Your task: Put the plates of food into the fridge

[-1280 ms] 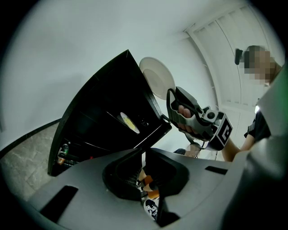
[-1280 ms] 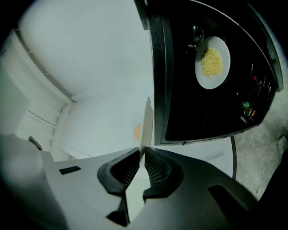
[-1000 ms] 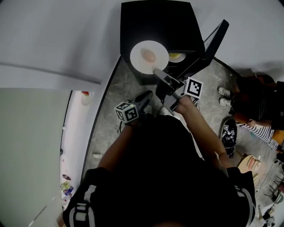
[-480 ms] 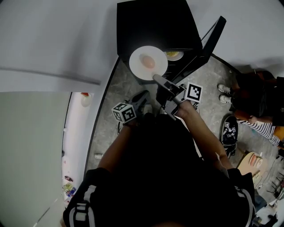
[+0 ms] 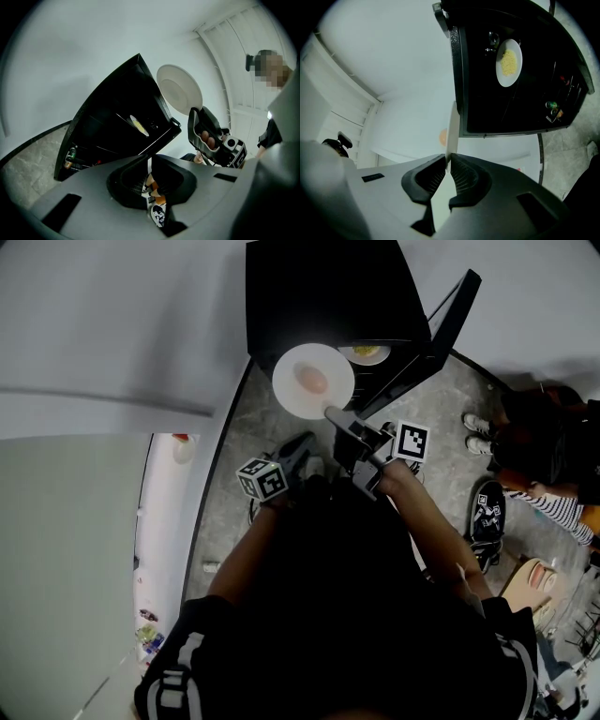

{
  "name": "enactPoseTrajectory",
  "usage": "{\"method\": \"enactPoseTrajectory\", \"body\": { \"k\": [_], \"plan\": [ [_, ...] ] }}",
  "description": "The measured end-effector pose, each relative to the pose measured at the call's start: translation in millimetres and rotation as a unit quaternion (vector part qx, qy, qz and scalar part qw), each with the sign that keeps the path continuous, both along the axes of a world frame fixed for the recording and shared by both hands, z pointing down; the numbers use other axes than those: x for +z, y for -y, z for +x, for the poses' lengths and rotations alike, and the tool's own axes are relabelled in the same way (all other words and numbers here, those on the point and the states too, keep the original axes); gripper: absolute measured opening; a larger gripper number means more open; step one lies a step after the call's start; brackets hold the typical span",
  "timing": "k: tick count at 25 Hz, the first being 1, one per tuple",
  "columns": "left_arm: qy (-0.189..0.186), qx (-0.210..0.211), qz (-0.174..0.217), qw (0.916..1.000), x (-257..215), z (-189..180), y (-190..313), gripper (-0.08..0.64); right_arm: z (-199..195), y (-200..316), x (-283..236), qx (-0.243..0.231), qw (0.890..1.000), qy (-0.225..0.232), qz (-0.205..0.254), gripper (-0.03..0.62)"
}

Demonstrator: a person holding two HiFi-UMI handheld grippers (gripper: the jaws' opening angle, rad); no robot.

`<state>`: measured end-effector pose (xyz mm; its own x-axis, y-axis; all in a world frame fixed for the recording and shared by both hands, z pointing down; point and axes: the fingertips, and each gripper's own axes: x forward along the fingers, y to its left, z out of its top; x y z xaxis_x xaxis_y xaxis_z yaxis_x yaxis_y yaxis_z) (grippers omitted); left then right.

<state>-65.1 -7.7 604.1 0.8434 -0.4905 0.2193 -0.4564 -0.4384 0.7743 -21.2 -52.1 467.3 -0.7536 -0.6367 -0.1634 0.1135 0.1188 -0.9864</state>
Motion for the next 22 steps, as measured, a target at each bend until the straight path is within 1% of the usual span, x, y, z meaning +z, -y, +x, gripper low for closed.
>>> {"method": "enactPoseTrajectory", "body": {
  "k": [3,7,13,22],
  "plan": [
    [0.002,0.000,-0.002,1.0000,1,-1,-3,0.023,1,-9,7,-0.007,1.000,-0.005,-0.001,0.046],
    [0.002,0.000,-0.003,1.0000,-2,-1,-8,0.023,2,-16,16,-0.004,1.000,-0.006,-0.007,0.046],
    [0.003,-0.001,-0.007,1.0000,1,-1,-3,0.023,6,-7,43,-0.001,1.000,-0.009,-0.013,0.046],
    [-0.002,-0.006,-0.011,0.9999,4,-5,-8,0.023,10,-4,70,0.006,1.000,-0.012,-0.015,0.046]
  ]
}}
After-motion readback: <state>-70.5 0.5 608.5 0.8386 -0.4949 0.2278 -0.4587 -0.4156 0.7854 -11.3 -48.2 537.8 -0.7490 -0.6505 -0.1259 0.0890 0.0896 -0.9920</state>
